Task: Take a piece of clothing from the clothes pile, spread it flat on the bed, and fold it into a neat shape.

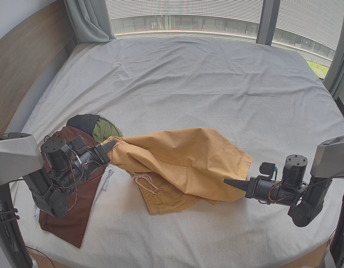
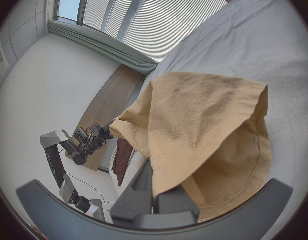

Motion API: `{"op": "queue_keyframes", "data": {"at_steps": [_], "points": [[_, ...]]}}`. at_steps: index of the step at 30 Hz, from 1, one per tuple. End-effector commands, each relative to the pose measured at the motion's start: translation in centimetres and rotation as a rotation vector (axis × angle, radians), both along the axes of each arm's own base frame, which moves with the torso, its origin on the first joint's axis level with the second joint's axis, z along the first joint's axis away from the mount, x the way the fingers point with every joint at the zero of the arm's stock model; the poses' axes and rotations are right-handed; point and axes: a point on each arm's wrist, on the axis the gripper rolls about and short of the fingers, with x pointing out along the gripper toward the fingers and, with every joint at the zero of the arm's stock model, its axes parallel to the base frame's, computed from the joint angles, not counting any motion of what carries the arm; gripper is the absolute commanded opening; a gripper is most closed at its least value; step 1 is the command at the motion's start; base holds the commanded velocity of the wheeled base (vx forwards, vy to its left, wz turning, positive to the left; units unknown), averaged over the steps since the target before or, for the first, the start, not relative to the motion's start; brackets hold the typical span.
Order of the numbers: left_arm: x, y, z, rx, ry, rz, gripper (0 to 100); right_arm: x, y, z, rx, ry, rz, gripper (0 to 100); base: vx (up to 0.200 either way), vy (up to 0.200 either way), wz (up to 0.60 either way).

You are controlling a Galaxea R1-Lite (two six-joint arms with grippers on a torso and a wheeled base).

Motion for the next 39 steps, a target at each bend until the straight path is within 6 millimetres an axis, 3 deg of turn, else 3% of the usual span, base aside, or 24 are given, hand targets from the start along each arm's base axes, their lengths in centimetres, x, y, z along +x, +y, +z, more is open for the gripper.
{"op": "queue_keyframes", "data": {"at_steps": [1, 6, 14, 25, 39], "points": [[-0.2, 0.0, 1.0, -0.007, -0.033, -0.002, 0, 0.2, -0.3, 0.9, 0.011, -0.035, -0.012, 0, 0.000, 0.000, 0.00], [-1.3, 0.0, 3.0, -0.009, -0.085, -0.065, 0, -0.3, -0.7, 3.4, 0.040, -0.103, -0.019, 0, 0.000, 0.000, 0.00], [-2.8, 0.8, 4.4, 0.045, -0.144, -0.167, 0, -1.4, -0.7, 6.1, 0.065, -0.185, -0.008, 0, 0.000, 0.000, 0.00], [-2.7, 1.4, 4.8, 0.132, -0.220, -0.211, 0, -2.8, -0.9, 8.9, 0.092, -0.280, 0.007, 0, 0.000, 0.000, 0.00], [-2.9, 2.2, 7.9, 0.135, -0.335, -0.186, 0, -3.9, -1.3, 11.6, 0.133, -0.364, 0.003, 0, 0.000, 0.000, 0.00]]}}
